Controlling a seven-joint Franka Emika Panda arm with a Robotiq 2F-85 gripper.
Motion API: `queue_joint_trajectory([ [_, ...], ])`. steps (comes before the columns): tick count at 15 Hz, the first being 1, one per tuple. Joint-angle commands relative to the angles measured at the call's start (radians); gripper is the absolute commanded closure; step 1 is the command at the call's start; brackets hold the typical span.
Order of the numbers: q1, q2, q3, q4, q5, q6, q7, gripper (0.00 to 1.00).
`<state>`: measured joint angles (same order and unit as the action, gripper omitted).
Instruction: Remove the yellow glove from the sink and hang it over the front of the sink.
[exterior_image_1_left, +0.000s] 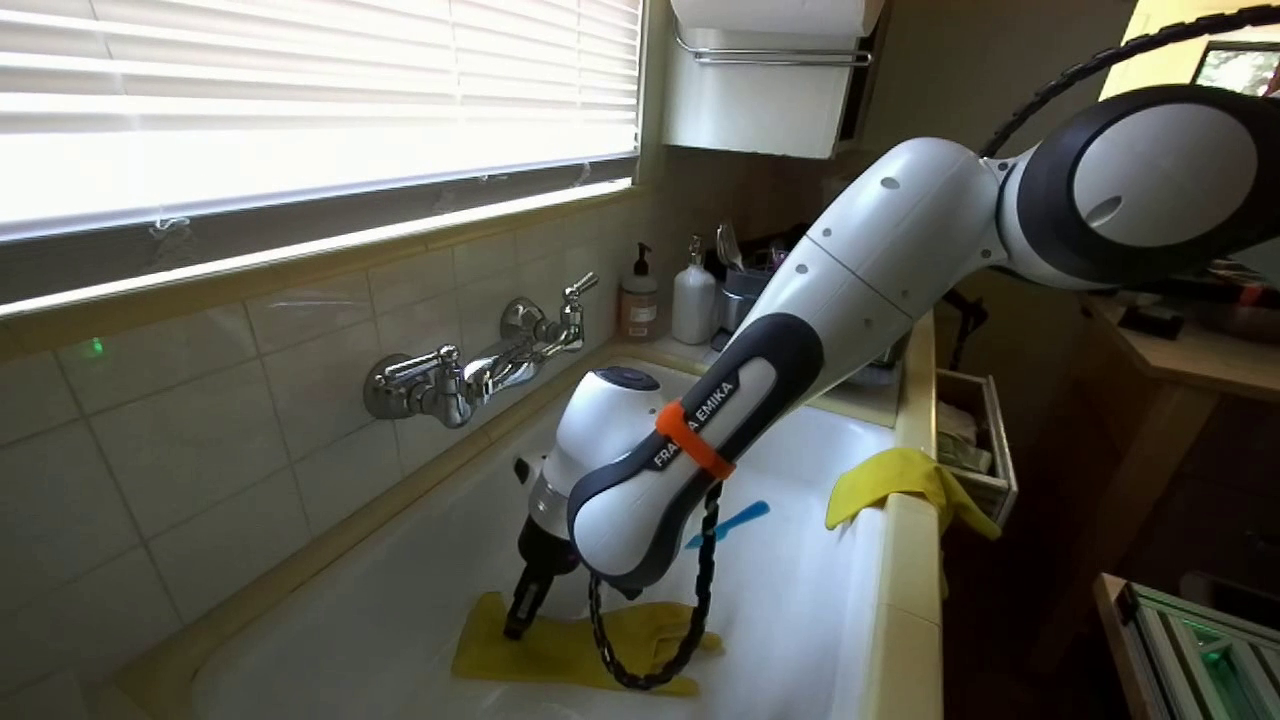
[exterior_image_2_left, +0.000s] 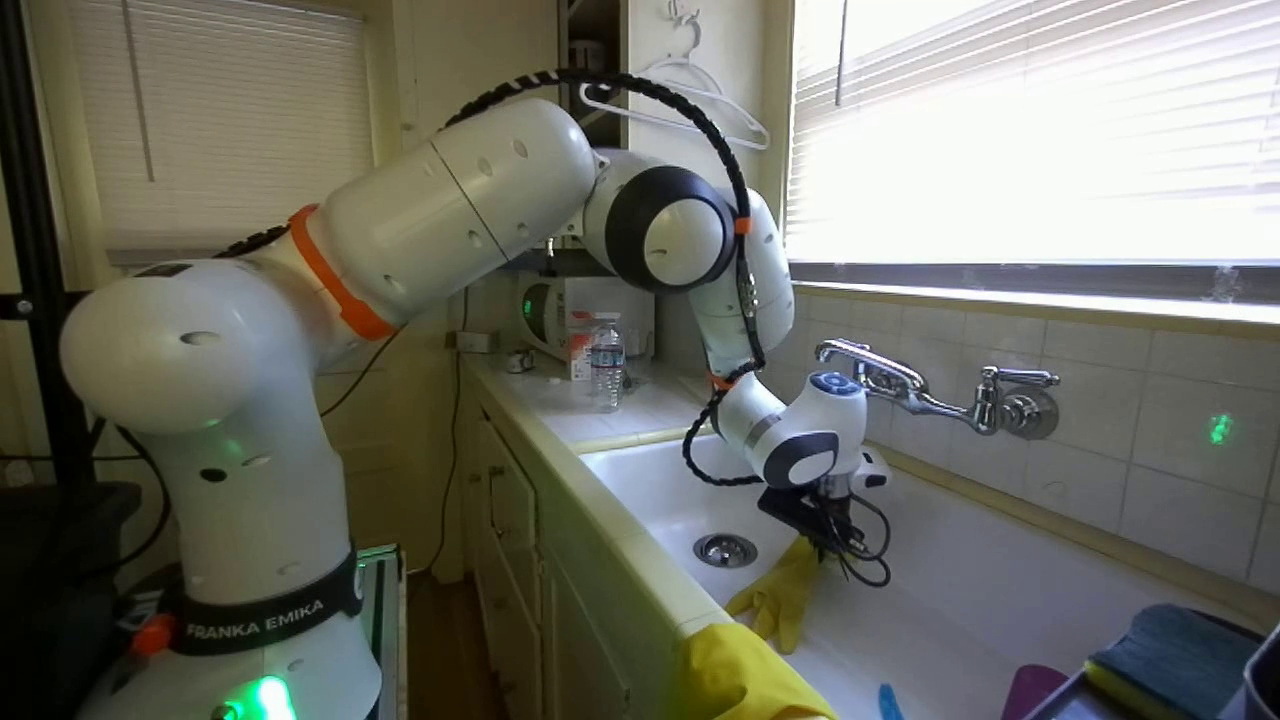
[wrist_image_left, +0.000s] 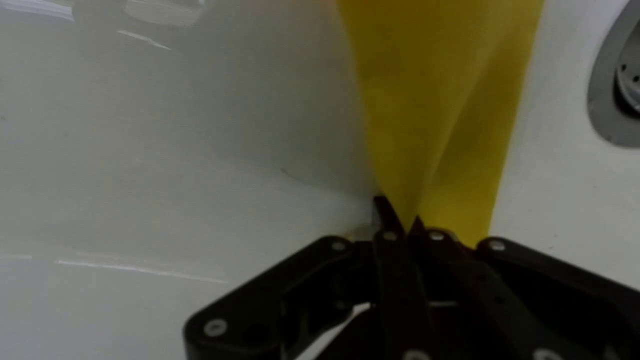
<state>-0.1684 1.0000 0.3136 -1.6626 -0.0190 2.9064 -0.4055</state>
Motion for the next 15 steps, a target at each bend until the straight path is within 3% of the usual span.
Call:
queue_joint_trajectory([
  [1,-0.007,-0.079,-0.004,-0.075,-0.03,-0.048,-0.014,0.99],
  [15,-0.03,-0.403,-0.033,-0.401,-0.02,-0.022,-0.047,0.99],
])
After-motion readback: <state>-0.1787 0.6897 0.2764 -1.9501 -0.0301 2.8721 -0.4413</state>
